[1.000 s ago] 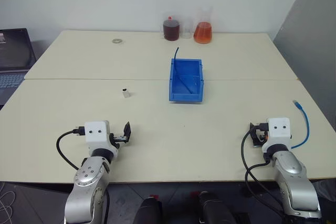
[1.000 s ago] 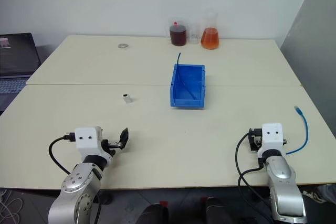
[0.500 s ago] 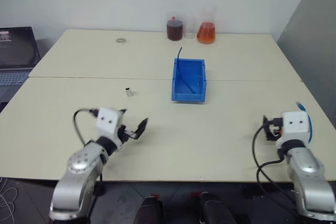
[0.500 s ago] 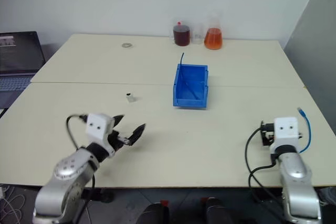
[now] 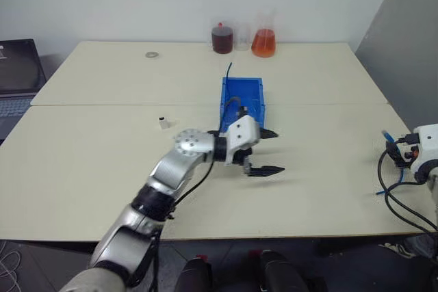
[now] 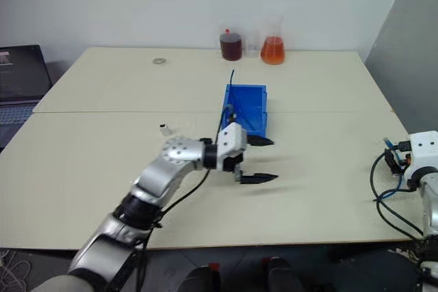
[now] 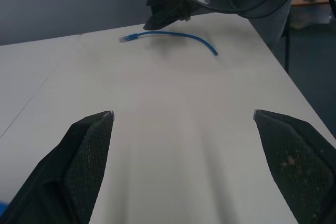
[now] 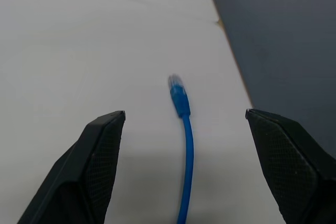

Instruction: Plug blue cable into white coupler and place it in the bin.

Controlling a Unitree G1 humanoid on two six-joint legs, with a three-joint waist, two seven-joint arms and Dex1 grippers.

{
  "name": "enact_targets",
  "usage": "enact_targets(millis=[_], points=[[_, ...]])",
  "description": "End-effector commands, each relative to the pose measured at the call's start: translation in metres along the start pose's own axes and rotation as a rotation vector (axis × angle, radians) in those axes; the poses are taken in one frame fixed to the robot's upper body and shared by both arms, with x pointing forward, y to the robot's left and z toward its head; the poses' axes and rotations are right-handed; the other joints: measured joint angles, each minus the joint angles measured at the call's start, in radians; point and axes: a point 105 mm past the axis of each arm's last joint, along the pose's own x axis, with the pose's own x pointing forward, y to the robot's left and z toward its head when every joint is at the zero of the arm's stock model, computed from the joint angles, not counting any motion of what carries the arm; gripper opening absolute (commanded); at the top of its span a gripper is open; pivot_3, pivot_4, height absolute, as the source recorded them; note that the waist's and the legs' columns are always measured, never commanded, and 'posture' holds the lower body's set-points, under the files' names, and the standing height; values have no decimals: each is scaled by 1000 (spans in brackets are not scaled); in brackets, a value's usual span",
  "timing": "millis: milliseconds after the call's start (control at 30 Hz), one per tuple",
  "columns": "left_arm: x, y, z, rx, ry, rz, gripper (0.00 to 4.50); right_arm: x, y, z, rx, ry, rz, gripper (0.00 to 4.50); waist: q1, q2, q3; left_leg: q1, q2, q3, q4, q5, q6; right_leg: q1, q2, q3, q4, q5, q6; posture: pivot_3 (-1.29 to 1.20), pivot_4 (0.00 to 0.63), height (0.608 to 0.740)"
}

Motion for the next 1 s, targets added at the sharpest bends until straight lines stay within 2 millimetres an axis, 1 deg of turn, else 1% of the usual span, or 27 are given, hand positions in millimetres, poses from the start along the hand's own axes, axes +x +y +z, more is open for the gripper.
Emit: enact_targets(millis=[33,200,367,467,667,733,767,800,833,867,933,1000], points=[[18,-6,9,51,-28,-72,4500,2,-11,-3,35,19,40,3907,0,0,0,0,0,0,0,0,0,0,0,0,0,0,0,0,150,740],[33,-11,19,47,-64,-124,4500,10,-16,-9,106,58,80,3907,-8,0,0,1,0,2,0,0,0,0,0,4,0,0,1,0,150,740],[37,-11,20,54,-65,-144,4500,13,-13,-12,115,88,141,3907,-12,0,0,2,-1,4,1,0,0,0,0,7,1,1,3,0,150,740],[39,-11,22,52,-71,-147,4500,15,-14,-10,132,94,141,3403,-15,0,0,2,-1,7,0,0,0,0,0,10,0,1,4,0,150,740],[39,-11,23,43,-74,-142,4500,16,-12,-11,141,107,163,1897,-17,0,0,3,-2,9,1,0,0,0,0,13,0,2,6,0,150,740],[38,-10,22,41,-68,-137,4500,16,-12,-11,135,107,157,1293,-18,0,0,3,-2,9,1,0,0,0,0,13,0,2,6,0,150,740],[38,-9,21,43,-63,-137,4500,16,-12,-12,138,109,152,1115,-18,0,0,3,-2,9,1,0,0,0,0,13,0,2,6,0,150,740],[37,-8,21,45,-61,-136,4500,16,-13,-13,144,110,145,775,-18,0,0,3,-2,9,1,0,0,0,0,13,0,2,6,0,150,740],[36,-7,21,47,-59,-135,4500,17,-13,-13,149,109,142,565,-18,0,0,3,-2,9,1,0,0,0,0,13,0,2,6,0,150,740],[36,-7,22,48,-58,-134,4500,17,-13,-13,152,109,141,266,-18,0,0,3,-2,9,1,0,0,0,0,14,0,2,6,0,150,740],[35,-4,22,49,-55,-128,4500,17,-13,-13,150,108,143,34,-18,0,0,3,-2,9,1,0,0,0,0,14,0,2,6,0,150,740],[32,-1,21,55,-51,-114,4500,16,-13,-13,146,105,146,34,-18,0,0,3,-2,9,1,0,0,0,0,14,0,2,6,0,150,740]])
